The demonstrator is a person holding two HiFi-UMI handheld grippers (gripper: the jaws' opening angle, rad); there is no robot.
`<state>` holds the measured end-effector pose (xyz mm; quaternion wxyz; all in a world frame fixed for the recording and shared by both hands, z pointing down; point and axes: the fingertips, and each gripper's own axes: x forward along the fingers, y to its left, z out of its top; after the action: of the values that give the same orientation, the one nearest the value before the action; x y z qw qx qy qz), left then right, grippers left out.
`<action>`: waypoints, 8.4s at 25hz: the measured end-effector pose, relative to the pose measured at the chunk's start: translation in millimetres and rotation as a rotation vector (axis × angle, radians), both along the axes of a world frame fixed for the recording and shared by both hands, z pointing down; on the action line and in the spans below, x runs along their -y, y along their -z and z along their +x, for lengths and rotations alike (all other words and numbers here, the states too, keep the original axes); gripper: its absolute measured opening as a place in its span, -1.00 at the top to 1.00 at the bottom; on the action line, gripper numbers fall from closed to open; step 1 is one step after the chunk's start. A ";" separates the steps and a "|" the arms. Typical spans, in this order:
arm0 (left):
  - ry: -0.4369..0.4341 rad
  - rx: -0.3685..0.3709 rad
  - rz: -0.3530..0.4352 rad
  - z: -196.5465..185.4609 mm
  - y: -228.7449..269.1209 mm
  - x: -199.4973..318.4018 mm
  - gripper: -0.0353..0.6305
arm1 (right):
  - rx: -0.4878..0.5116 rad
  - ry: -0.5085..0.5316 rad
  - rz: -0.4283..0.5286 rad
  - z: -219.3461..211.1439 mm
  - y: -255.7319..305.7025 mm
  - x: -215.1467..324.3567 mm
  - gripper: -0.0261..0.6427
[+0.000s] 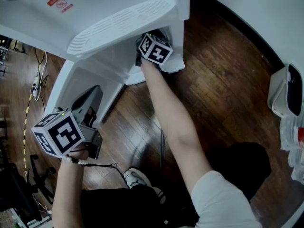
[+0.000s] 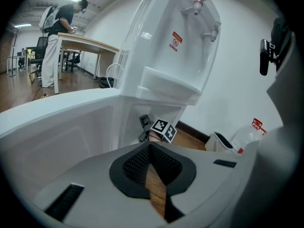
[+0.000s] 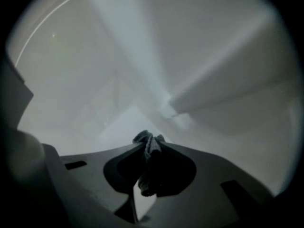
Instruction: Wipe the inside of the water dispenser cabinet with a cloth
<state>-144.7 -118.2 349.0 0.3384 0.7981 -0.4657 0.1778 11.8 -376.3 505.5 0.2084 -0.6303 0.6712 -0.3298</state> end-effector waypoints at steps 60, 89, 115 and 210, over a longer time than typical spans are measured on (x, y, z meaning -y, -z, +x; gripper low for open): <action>-0.023 -0.045 0.016 -2.4 13.3 -5.0 0.90 | 0.236 -0.364 -0.124 44.8 -46.0 -43.5 0.78; -0.047 -0.048 0.091 -0.1 45.9 -11.5 0.90 | 0.323 -0.327 0.200 55.7 102.0 -95.4 0.78; -0.036 -0.064 0.038 2.9 25.4 -7.8 0.90 | 0.360 -0.399 -0.125 55.7 -53.9 -105.8 0.79; -0.033 -0.063 -0.028 -1.6 2.0 -3.3 0.90 | -0.353 0.485 -0.170 -132.1 -64.9 -19.2 0.81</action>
<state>-146.3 -114.9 347.0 0.3612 0.8061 -0.4389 0.1648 -120.4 -357.1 570.3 -0.0496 -0.5147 0.7978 -0.3102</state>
